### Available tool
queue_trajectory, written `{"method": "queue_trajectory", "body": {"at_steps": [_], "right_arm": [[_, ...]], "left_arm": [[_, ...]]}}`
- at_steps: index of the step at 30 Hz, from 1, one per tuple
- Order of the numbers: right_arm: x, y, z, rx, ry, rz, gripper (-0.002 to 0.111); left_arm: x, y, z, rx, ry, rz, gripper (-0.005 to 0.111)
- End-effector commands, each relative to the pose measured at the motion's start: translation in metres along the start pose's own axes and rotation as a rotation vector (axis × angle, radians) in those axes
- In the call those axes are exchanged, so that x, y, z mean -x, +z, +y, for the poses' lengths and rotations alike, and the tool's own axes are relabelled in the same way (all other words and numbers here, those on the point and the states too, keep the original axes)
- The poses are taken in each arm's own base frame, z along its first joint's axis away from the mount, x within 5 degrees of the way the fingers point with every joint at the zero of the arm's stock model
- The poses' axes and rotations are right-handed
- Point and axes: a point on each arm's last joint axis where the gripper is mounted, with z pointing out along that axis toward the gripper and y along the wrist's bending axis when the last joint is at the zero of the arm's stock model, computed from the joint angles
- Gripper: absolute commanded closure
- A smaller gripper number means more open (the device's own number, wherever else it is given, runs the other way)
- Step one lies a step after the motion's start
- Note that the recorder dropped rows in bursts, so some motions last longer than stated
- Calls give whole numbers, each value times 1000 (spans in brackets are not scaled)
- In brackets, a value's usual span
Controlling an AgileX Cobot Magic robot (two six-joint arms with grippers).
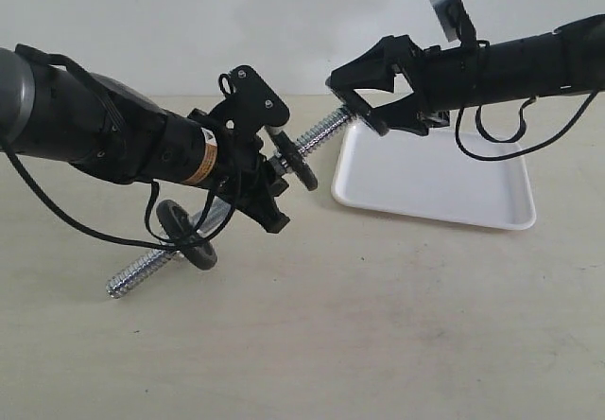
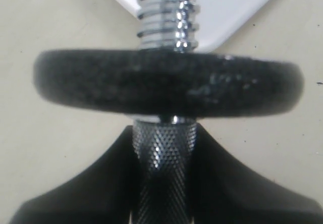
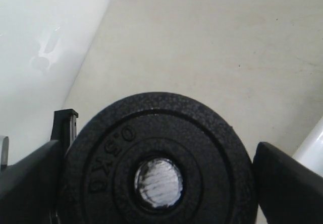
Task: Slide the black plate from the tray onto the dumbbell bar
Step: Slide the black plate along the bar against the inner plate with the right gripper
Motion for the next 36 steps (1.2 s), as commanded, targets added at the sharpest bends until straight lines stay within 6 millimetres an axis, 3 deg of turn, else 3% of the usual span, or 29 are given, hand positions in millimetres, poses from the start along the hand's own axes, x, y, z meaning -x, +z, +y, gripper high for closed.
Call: {"method": "queue_trajectory", "body": {"at_steps": [1,13,15,18,21,36], "right_arm": [[0,9,46,218,-15,41,54],[-1,11,49,228,23,42,54],[0,11,50,229,31,41,49],[0,11,50,228,60,45,29],[0,11,50,228,58,44,20],[2,10,52,241,97,26,19]], "left_arm": [[23,-16,6,31,4,-76,103],[23,-16,6,33,4,-75,103],[23,-16,6,33,4,-75,103],[23,-16,6,33,4,-75,103],[23,-16,6,33,4,-75,103],[23,-16,6,31,4,-76,103]]}}
